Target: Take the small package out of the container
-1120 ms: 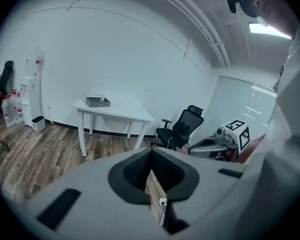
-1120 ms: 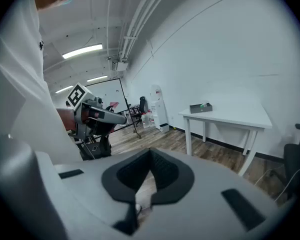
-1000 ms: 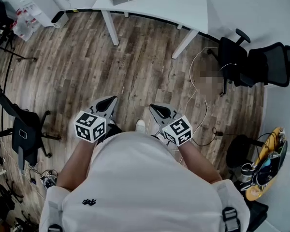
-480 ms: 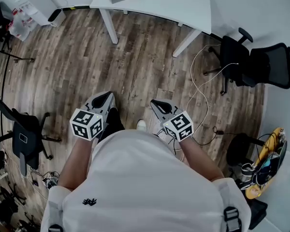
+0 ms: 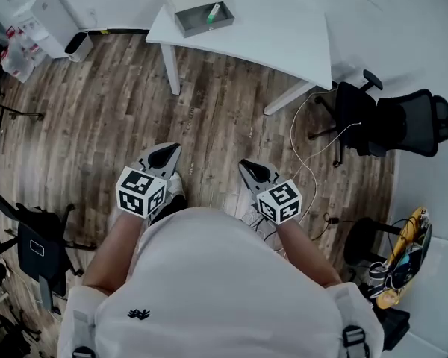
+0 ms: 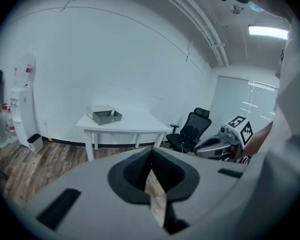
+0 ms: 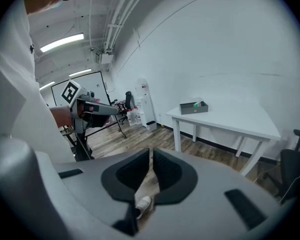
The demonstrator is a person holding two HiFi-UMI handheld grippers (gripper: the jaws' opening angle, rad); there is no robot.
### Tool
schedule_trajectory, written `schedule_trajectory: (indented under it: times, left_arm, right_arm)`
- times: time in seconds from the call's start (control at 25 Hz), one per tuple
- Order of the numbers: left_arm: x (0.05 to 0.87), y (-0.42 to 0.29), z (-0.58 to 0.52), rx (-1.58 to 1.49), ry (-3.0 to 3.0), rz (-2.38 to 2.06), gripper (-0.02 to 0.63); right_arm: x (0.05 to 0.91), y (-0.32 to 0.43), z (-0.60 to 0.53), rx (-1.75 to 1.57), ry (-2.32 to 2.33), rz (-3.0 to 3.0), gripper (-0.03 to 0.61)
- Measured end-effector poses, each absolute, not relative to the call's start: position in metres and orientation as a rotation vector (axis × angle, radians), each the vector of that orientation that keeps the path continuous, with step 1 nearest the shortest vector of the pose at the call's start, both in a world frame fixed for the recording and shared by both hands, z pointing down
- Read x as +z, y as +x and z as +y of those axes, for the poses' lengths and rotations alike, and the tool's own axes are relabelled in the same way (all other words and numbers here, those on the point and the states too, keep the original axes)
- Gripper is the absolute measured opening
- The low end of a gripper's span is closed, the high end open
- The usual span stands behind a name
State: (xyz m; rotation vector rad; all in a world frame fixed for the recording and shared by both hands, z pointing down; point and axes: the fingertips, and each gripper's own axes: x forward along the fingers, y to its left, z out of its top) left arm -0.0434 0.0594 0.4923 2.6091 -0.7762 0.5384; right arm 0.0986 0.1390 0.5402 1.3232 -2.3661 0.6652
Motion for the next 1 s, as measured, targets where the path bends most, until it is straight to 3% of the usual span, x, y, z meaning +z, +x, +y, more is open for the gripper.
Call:
schedule_trajectory:
  times: [0.56, 1.0]
  left_arm:
    - [0.497, -0.125, -0.03, 0.51, 2.569, -0.735, 0.008]
    - [0.491, -0.144, -0.074, 0.479, 2.532, -0.856, 0.008]
  right_arm:
    - [0.536, 0.036, 0.016, 0.65, 1.352, -2.304, 0.011]
    - [0.552, 0.051, -0.092, 0.617, 1.33, -2.309, 0.012]
